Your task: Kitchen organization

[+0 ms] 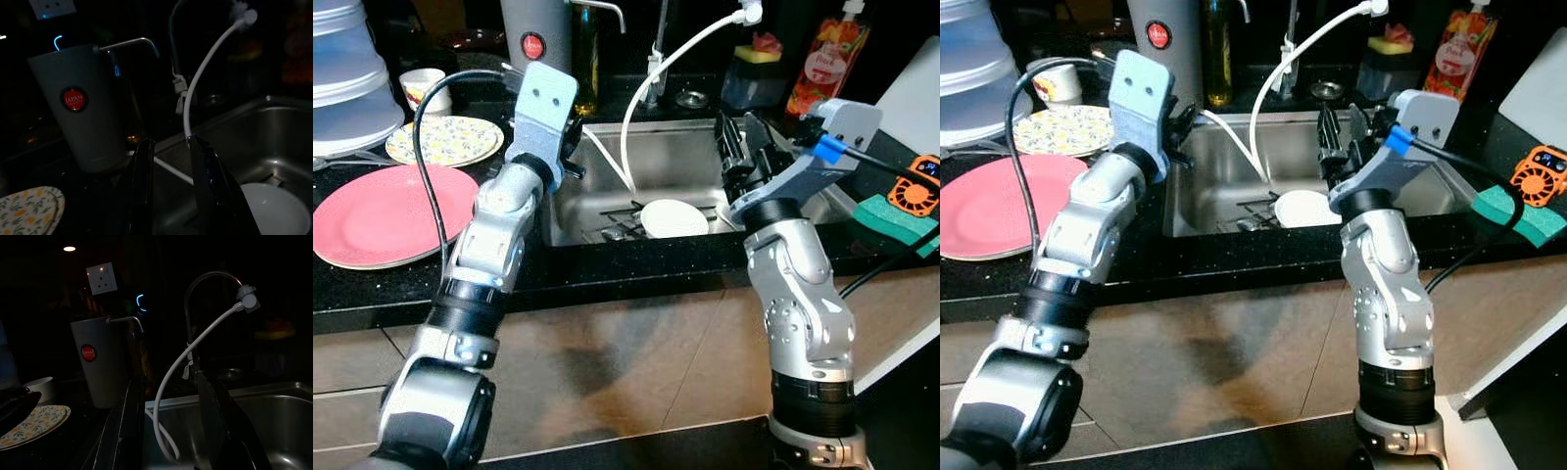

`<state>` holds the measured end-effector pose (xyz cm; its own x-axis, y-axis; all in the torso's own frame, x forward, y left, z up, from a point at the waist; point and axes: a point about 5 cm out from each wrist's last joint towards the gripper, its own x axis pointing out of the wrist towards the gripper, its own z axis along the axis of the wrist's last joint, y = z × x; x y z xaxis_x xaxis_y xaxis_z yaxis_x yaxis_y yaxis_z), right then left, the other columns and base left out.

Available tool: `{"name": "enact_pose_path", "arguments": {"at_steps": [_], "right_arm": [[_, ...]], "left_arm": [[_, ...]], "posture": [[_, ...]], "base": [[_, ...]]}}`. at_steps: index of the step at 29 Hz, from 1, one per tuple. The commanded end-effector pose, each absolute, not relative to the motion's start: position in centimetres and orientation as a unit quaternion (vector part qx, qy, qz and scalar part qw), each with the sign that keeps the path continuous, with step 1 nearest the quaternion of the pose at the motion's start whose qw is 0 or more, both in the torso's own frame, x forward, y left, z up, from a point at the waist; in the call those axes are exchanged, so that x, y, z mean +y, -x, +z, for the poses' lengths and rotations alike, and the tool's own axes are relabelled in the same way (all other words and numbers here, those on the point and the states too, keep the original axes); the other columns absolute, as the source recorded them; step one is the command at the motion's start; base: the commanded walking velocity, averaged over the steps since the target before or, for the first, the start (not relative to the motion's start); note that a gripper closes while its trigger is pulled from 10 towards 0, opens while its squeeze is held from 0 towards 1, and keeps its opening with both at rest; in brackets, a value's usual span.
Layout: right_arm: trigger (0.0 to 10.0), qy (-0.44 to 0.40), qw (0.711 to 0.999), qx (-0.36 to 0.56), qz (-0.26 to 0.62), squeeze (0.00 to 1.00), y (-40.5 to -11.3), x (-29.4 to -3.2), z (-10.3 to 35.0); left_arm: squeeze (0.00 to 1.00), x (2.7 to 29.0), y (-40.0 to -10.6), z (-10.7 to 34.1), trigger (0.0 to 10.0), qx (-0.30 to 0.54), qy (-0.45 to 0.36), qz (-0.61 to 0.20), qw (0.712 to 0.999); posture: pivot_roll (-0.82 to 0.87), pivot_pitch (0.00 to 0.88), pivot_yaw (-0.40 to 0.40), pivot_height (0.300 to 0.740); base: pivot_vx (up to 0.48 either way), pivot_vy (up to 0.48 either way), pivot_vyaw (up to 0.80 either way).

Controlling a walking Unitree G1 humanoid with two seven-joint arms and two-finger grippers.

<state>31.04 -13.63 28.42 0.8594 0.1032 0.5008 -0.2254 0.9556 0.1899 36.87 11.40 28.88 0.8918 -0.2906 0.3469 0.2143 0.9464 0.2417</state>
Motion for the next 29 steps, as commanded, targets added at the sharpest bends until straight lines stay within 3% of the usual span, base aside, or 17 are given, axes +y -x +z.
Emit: {"name": "enact_pose_path", "arguments": {"at_steps": [1,5,10,13,14,16,20,24,29], "right_arm": [[10.0,-0.114,0.959,-0.245,0.079,0.0,-31.2,-13.8,27.9],[10.0,-0.082,0.966,-0.236,0.063,0.0,-31.3,-14.0,27.0],[10.0,-0.045,0.971,-0.231,0.036,0.0,-31.2,-14.5,26.1],[10.0,-0.013,0.972,-0.233,-0.009,0.0,-30.9,-15.3,25.4],[10.0,-0.013,0.972,-0.233,-0.009,0.0,-30.9,-15.3,25.4],[10.0,0.003,0.971,-0.23,-0.067,0.0,-30.6,-16.5,24.9],[10.0,0.034,0.963,-0.225,-0.142,0.0,-30.1,-18.2,24.3],[10.0,0.061,0.948,-0.203,-0.237,0.0,-29.6,-21.2,23.3],[10.0,0.103,0.926,-0.161,-0.325,0.0,-28.7,-24.1,21.6]], "left_arm": [[0.0,11.5,-36.2,28.5,10.0,-0.207,-0.07,-0.125,0.968],[0.0,10.9,-34.7,27.3,10.0,-0.223,-0.025,-0.158,0.962],[0.0,9.3,-32.4,26.1,10.0,-0.216,0.023,-0.263,0.94],[0.0,8.2,-29.8,25.2,10.0,-0.193,0.076,-0.384,0.9],[0.0,8.2,-29.8,25.2,10.0,-0.193,0.076,-0.384,0.9],[0.0,7.7,-28.0,24.1,10.0,-0.165,0.088,-0.463,0.866],[0.0,7.5,-26.4,22.5,10.0,-0.133,0.075,-0.521,0.84],[0.0,7.2,-24.7,18.3,10.0,-0.05,0.013,-0.579,0.813],[0.0,8.0,-24.2,14.0,10.0,0.038,-0.033,-0.583,0.811]], "posture": [[0.05,0.0,-0.026,0.74],[0.05,0.0,-0.033,0.74],[0.06,0.0,-0.041,0.74],[0.06,0.0,-0.043,0.74],[0.06,0.0,-0.043,0.74],[0.06,0.0,-0.044,0.74],[0.06,0.0,-0.044,0.74],[0.05,0.0,-0.036,0.74],[0.05,0.0,-0.038,0.74]], "base": [[0.0,0.0,0.0],[0.0,0.0,0.0],[0.0,0.0,0.0],[0.0,0.0,0.0],[0.0,0.0,0.0],[0.0,0.0,0.0],[0.0,0.0,0.0],[0.0,0.0,0.0],[0.0,0.0,0.0]]}}
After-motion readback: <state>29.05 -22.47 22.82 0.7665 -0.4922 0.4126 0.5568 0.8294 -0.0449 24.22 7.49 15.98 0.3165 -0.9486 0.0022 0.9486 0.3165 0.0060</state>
